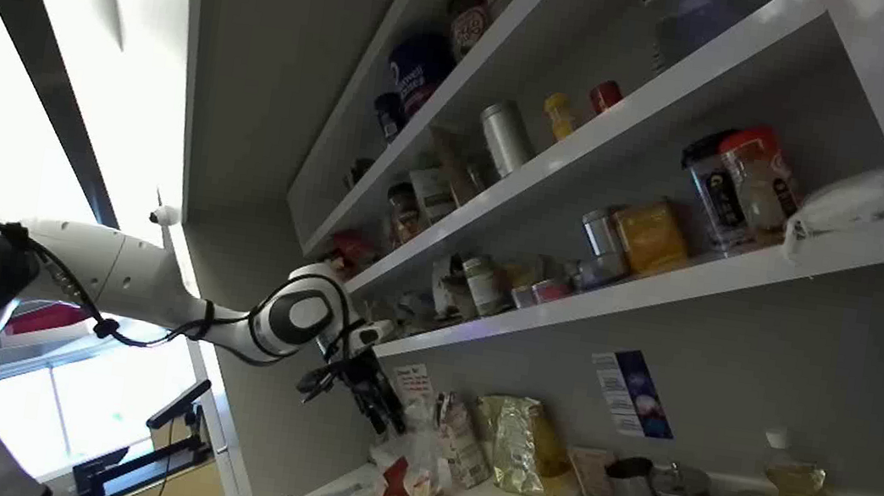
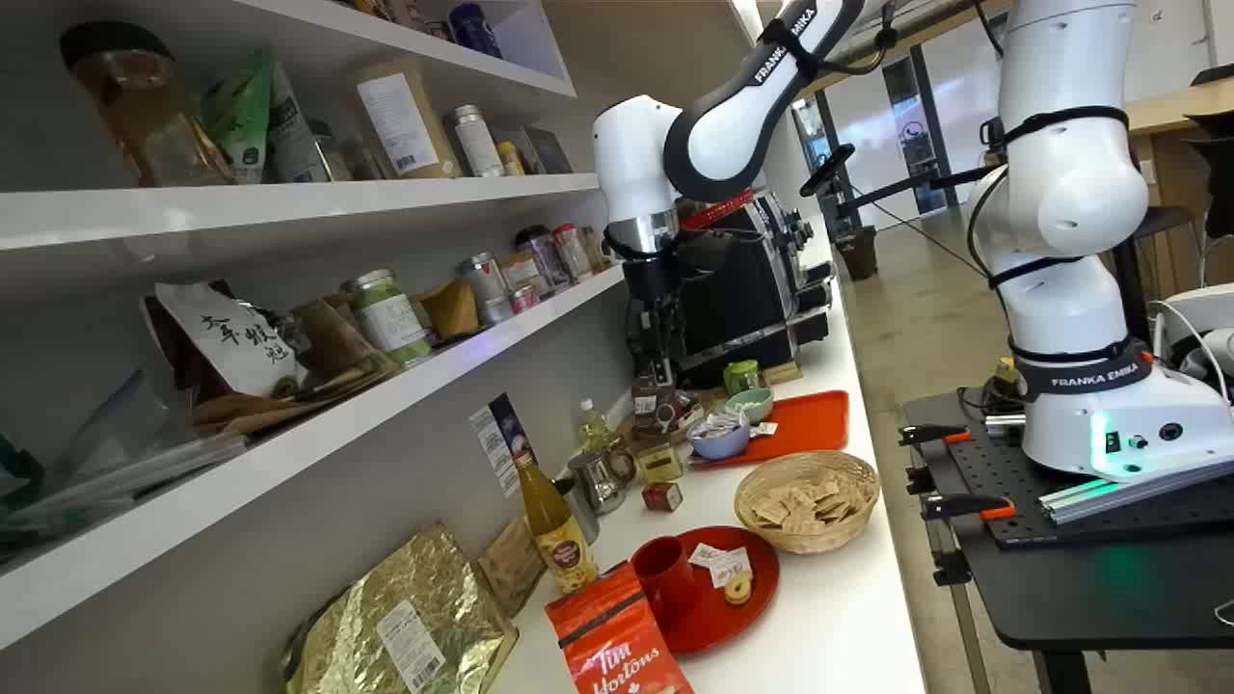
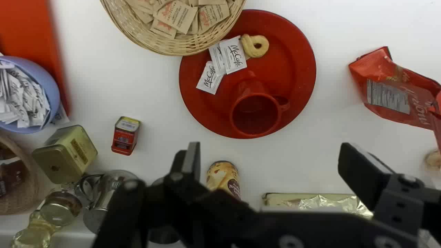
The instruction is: Put the orange packet on the right side of the bottom shelf.
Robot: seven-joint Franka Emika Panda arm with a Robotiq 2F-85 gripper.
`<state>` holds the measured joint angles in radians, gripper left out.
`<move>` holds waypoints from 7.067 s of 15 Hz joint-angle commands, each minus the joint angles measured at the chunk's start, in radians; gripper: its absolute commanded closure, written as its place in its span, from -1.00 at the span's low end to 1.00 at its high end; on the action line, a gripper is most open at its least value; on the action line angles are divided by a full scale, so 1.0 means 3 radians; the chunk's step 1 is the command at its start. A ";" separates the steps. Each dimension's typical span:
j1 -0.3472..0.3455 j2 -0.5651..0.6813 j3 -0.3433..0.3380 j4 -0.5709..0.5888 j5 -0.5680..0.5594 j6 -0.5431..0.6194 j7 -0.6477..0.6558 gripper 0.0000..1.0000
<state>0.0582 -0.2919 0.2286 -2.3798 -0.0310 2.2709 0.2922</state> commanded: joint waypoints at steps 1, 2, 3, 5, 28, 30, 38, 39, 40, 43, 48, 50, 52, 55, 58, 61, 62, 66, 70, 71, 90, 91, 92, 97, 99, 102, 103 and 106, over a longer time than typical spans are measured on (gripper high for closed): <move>0.0052 0.0002 -0.0051 0.0007 -0.0019 -0.0009 0.0012 -1.00; 0.0064 -0.0019 -0.0038 -0.0006 -0.0023 -0.0003 0.0023 -1.00; 0.0076 -0.0033 -0.0024 -0.0010 -0.0031 -0.0021 0.0037 -1.00; 0.0137 -0.0102 0.0008 -0.0031 -0.0023 -0.0093 0.0017 -1.00; 0.0850 -0.0659 0.0114 -0.0668 0.0279 -0.0354 -0.0602 -1.00; 0.0925 -0.0554 0.0115 -0.0763 0.0342 -0.0246 -0.0770 -1.00; 0.1137 -0.0051 0.0140 -0.1006 0.0692 0.0251 -0.1347 -1.00; 0.1148 0.0019 0.0159 -0.1077 0.0711 0.0541 -0.1352 -1.00; 0.1151 0.0052 0.0185 -0.1142 0.0721 0.0870 -0.1303 -1.00; 0.1218 0.0143 0.0230 -0.1284 0.0773 0.1700 -0.1178 -1.00; 0.1254 0.0730 0.0334 -0.1270 0.0568 0.3027 -0.1088 -1.00; 0.1014 0.1027 0.0479 -0.1287 0.0386 0.3517 -0.1132 -1.00; 0.0973 0.1329 0.0289 -0.1307 0.0156 0.3992 -0.1236 -1.00; 0.1160 0.1825 0.0117 -0.1320 0.0694 0.4730 -0.1803 -1.00; 0.1292 0.2528 0.0024 -0.1180 0.0673 0.5408 -0.1762 -1.00; 0.1422 0.3070 -0.0035 -0.0931 0.0629 0.5804 -0.1706 -1.00; 0.1461 0.3241 -0.0064 -0.0805 0.0623 0.5914 -0.1699 -1.00; 0.1556 0.3686 -0.0129 -0.0299 0.0638 0.6146 -0.1668 -1.00; 0.1570 0.3889 -0.0167 0.0119 0.0660 0.6263 -0.1664 -1.00; 0.1561 0.3902 -0.0175 0.0195 0.0664 0.6283 -0.1662 -1.00; 0.1454 0.3801 -0.0100 0.0431 0.0486 0.6125 -0.1504 1.00; 0.1453 0.3805 -0.0104 0.0433 0.0487 0.6105 -0.1504 1.00; 0.1455 0.3809 -0.0115 0.0439 0.0497 0.6096 -0.1513 0.99; 0.1440 0.3704 -0.0123 0.0401 0.0536 0.6066 -0.1527 0.99; 0.1432 0.3522 -0.0130 0.0311 0.0610 0.5955 -0.1553 0.99; 0.1398 0.3102 -0.0112 0.0093 0.0698 0.5694 -0.1542 0.99; 0.1395 0.2929 -0.0108 0.0015 0.0724 0.5607 -0.1537 0.99; 0.1380 0.2402 -0.0119 -0.0182 0.0809 0.5357 -0.1536 0.99</move>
<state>0.4760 0.6162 0.1908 -2.3345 0.1718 3.9676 -0.1806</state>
